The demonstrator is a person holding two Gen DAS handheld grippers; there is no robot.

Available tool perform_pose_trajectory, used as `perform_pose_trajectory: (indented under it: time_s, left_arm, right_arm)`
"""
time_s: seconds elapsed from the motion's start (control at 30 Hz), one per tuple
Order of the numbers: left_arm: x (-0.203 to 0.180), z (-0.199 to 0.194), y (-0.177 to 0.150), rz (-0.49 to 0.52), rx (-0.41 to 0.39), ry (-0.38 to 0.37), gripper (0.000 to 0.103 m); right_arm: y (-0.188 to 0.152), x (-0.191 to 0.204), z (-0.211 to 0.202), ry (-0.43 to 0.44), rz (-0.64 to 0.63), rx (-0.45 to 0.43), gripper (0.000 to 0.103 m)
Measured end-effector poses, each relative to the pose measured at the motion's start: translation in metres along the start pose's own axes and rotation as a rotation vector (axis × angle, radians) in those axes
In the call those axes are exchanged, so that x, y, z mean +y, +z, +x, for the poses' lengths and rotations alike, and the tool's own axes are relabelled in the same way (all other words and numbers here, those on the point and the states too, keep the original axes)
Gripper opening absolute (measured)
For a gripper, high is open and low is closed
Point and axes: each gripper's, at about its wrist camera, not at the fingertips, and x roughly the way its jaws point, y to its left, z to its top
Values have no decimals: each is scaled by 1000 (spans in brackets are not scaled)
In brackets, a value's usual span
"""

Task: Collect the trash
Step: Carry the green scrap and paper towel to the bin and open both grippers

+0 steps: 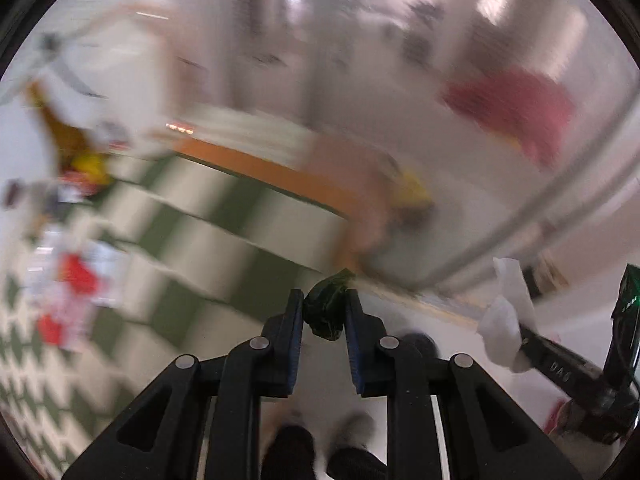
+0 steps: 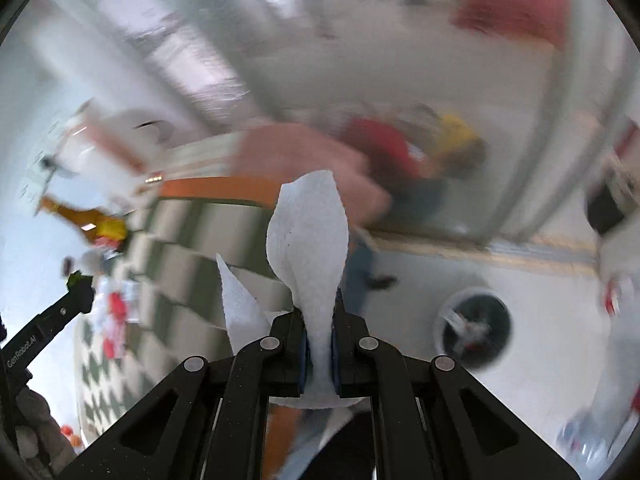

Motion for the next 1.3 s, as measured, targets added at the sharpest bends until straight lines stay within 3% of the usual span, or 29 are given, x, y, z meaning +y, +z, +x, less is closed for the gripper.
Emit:
perform_pose_trajectory:
  time_s: [0.17,0.33,0.43,0.53,0.63,0.73,0.9,0.97,1.0,1.03,1.07,1.1,1.13,1.2,1.23,1.27,1.3]
  left_arm:
    - [-98,131,-42,109,223,-121,17]
    - [-163,306,-106,173,450,-151,17]
    - [-189,399,-145,217,556,-138,17]
    - [-204,468,-176,254,621,-114,17]
    - [-206,512,-199,281,648,-84,17]
    - [-206,534,-211,301,661,-69,17]
    - [-202,532,-214,316,657,-69,20]
    - [-204,533,-210,310,656,-88,23]
    - [-205,532,-208,309,652,-93,25]
    - [-206,527,-206,308,645,-103,38]
    - [-208,522,-202,312,632,-108,61]
    - [-209,521,-200,318,617,-104,73]
    - [-211,511,-195,324,589,-101,83]
    - [-211,501,-190,331,568,-99,85]
    - [-211,494,-187,332,561,-93,93]
    - [-210,488,-184,336,550,-86,100]
    - [-210,480,-182,345,534,-74,100]
  right_arm:
    - [-42,-152,22,-103,208,53,9]
    - [-100,-290,115,-125,378,158,9]
    - [-133,-348,193,-123,434,221,9]
    - [-158,-387,267,-117,458,267,9]
    - [-178,-419,327,-123,475,309,9]
    - [-188,-439,372,-151,446,340,9]
    - [-200,-444,400,-162,421,361,12]
    - [-197,-443,401,-176,411,371,25]
    - [-196,-443,398,-183,409,368,40]
    - [-196,-443,395,-186,408,365,60]
    - [-196,-443,391,-193,405,361,69]
    - [-194,-443,386,-199,402,358,82]
    - [-194,-440,379,-205,396,354,87]
    - [-193,-440,369,-213,394,345,96]
    - [-191,-438,361,-222,396,338,103]
    - [-191,-438,355,-226,397,329,103]
    - [-190,-437,349,-229,400,324,103]
